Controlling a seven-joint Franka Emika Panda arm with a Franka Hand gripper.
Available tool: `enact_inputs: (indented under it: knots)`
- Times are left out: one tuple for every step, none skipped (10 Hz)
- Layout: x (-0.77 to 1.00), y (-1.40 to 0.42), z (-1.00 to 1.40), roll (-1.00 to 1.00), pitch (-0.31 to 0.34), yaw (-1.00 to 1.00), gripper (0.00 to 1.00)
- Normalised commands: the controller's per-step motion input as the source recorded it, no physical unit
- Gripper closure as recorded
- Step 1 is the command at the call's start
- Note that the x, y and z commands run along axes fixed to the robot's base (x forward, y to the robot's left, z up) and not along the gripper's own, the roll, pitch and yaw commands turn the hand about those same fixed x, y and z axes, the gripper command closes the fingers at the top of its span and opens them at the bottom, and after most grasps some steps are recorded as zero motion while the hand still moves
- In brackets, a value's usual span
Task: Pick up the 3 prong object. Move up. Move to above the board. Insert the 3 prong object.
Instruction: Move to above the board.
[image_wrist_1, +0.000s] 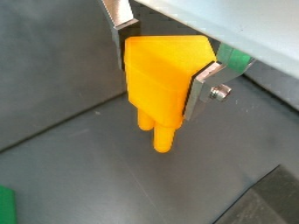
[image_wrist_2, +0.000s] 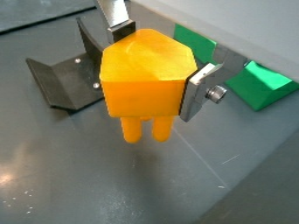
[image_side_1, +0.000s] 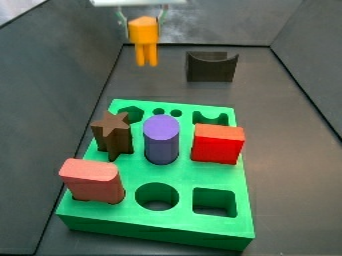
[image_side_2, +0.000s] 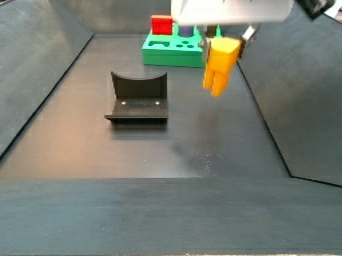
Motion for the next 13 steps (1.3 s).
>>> enact_inputs:
  knots:
    - [0.1,0.01,1.0,0.21,0.042,-0.19,1.0]
    - [0.09,0.01,1.0,0.2,0.058,-0.17,1.0]
    - [0.08,0.0,1.0,0.18,0.071,-0.12,1.0]
    - [0.08,0.0,1.0,0.15,0.074,-0.08,1.0]
    - [0.07,0.0,1.0,0.12,0.081,-0.03,1.0]
    - [0.07,0.0,1.0,0.11,0.089,-0.02,1.0]
    - [0.07,0.0,1.0,0.11,0.092,-0.01,1.0]
    - [0.07,0.0,1.0,0.1,0.092,0.0,1.0]
    - [0.06,0.0,1.0,0.1,0.087,0.0,1.0]
    - [0.05,0.0,1.0,0.09,0.082,0.0,1.0]
    - [0.05,0.0,1.0,0.09,0.084,0.0,1.0]
    - [0.05,0.0,1.0,0.09,0.082,0.0,1.0]
    - [0.03,0.0,0.81,0.09,0.082,0.0,1.0]
